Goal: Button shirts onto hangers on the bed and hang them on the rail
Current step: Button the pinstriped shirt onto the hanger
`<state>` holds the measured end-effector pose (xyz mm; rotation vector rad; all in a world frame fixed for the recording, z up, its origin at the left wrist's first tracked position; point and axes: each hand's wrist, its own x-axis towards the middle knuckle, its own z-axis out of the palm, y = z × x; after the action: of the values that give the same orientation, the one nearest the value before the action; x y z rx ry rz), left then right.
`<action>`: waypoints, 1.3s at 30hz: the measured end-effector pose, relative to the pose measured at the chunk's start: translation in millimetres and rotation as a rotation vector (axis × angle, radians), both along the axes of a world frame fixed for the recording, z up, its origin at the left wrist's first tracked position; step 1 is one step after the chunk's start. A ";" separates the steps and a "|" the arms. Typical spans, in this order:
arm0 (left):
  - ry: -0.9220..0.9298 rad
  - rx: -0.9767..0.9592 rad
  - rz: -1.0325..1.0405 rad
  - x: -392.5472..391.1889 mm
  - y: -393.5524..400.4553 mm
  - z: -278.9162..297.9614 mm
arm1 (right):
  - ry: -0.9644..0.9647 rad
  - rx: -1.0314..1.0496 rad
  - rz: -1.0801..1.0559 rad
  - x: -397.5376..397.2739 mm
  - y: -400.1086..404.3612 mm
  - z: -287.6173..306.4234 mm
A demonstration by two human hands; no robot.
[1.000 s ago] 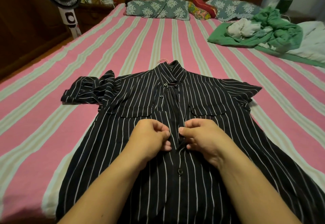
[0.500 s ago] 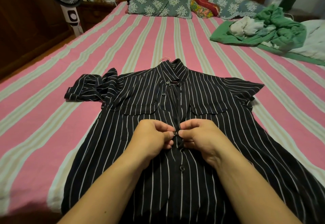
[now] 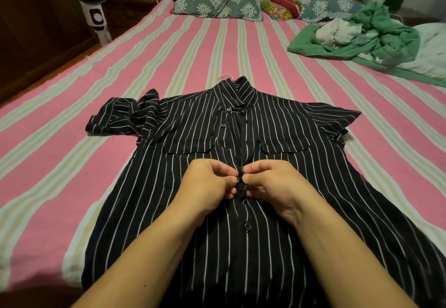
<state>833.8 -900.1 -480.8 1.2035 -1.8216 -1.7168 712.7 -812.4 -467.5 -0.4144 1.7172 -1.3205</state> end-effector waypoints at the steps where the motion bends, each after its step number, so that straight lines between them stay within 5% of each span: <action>1: 0.000 -0.008 0.009 -0.4 -0.4 -0.6 | -0.034 -0.010 0.013 0.0 0.9 1.5; 5: -0.051 -0.093 0.048 -1.0 -1.4 -3.1 | -0.139 -0.028 0.068 3.1 3.4 4.7; 13: -0.088 -0.018 -0.009 -0.1 -1.6 1.8 | -0.006 0.030 0.102 9.4 2.7 5.2; 21: -0.187 -0.271 0.022 -4.1 -3.5 -13.8 | 0.125 0.026 0.027 11.6 8.1 11.5; 36: -0.109 -0.118 0.115 -4.4 -5.8 -11.1 | 0.279 0.092 0.041 11.3 4.8 6.0; 39: -0.085 -0.121 0.128 -3.0 -2.9 -4.9 | 0.613 0.202 0.068 4.2 4.0 0.4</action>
<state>830.8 -903.1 -485.7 1.3294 -1.8257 -1.4854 716.8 -808.4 -467.0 -0.8112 2.2890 -1.0113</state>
